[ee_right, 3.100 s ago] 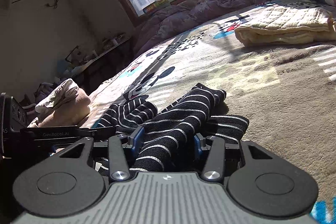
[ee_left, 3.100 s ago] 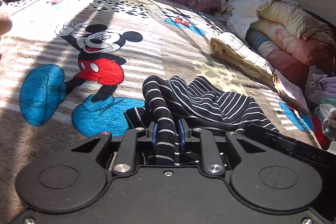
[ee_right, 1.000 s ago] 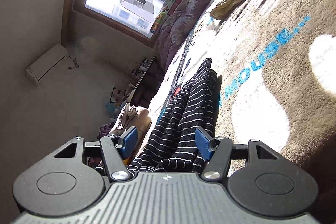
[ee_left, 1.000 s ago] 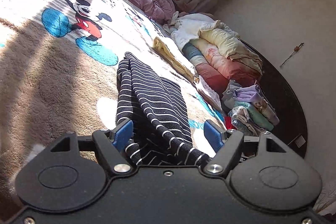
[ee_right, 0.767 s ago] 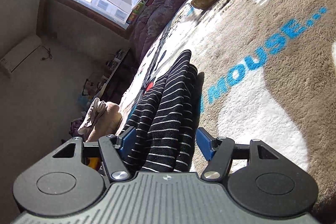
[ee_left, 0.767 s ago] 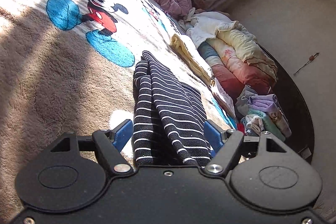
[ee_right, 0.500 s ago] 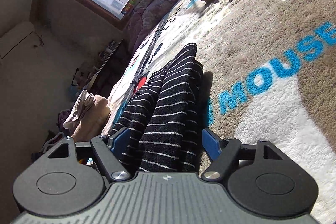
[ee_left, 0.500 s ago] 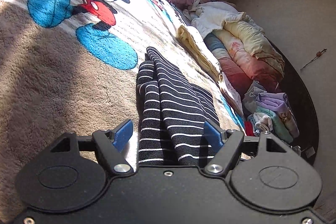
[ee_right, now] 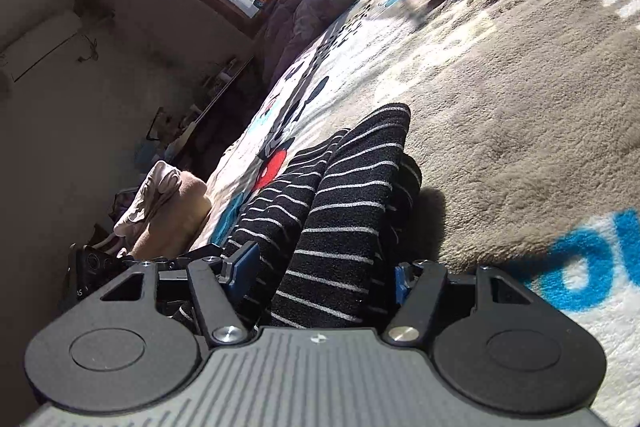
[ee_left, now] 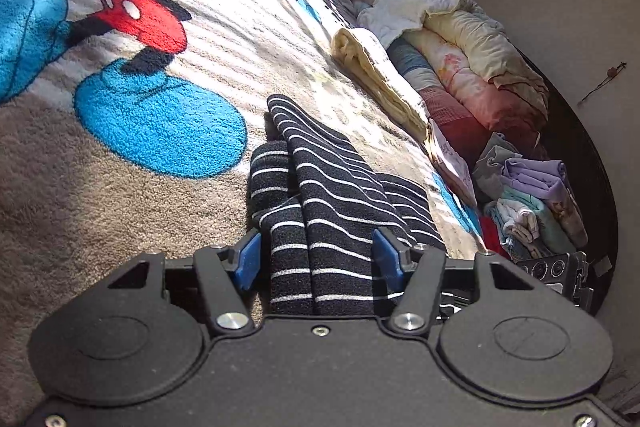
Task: Fold clothes
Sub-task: 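Lift the striped garment off the blanket with both grippers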
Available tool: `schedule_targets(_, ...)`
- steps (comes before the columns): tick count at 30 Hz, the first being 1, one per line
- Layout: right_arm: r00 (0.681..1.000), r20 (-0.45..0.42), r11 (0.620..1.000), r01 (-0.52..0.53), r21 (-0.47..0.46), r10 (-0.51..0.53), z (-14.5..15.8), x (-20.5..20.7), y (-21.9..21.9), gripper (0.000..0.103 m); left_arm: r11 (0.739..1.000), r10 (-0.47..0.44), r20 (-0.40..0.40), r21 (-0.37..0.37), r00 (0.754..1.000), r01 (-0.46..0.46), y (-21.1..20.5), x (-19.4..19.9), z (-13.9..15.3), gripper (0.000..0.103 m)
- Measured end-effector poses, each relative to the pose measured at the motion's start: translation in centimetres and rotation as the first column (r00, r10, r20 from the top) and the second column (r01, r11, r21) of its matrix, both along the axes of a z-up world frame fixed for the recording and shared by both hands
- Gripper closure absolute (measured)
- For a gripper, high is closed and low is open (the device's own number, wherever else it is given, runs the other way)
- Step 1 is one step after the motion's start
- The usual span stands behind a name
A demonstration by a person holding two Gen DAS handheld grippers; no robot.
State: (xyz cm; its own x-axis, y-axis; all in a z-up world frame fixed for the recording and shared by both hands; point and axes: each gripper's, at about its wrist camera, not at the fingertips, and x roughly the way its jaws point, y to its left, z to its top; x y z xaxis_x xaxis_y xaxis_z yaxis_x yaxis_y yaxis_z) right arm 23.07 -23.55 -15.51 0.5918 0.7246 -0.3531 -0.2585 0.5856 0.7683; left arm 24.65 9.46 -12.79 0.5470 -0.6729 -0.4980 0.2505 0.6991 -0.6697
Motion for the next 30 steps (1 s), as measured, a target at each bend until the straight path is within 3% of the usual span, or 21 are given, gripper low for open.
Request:
schedule_targets(3,1.000,-0.012,1.000,-0.029,0.007,0.029,0.0,0.3,0.2,0.072,0.999,-0.033,0.009,0.015,0.999,0.033,-0.5,0.2,-0.1,0.075)
schedule_targets(7,0.999,0.014,0.998,-0.052,0.046,0.052,0.7,0.9,0.3,0.077,0.999,-0.052,0.075,0.019,0.996,0.050,-0.8,0.2,0.8,0.082)
schedule_targets(30,0.977,0.209,0.999,-0.045,0.006,0.042,4.6,12.0,0.0,0.079,1.000,0.018,0.314,-0.017,0.949,-0.013,-0.1,8.4,3.5,0.085)
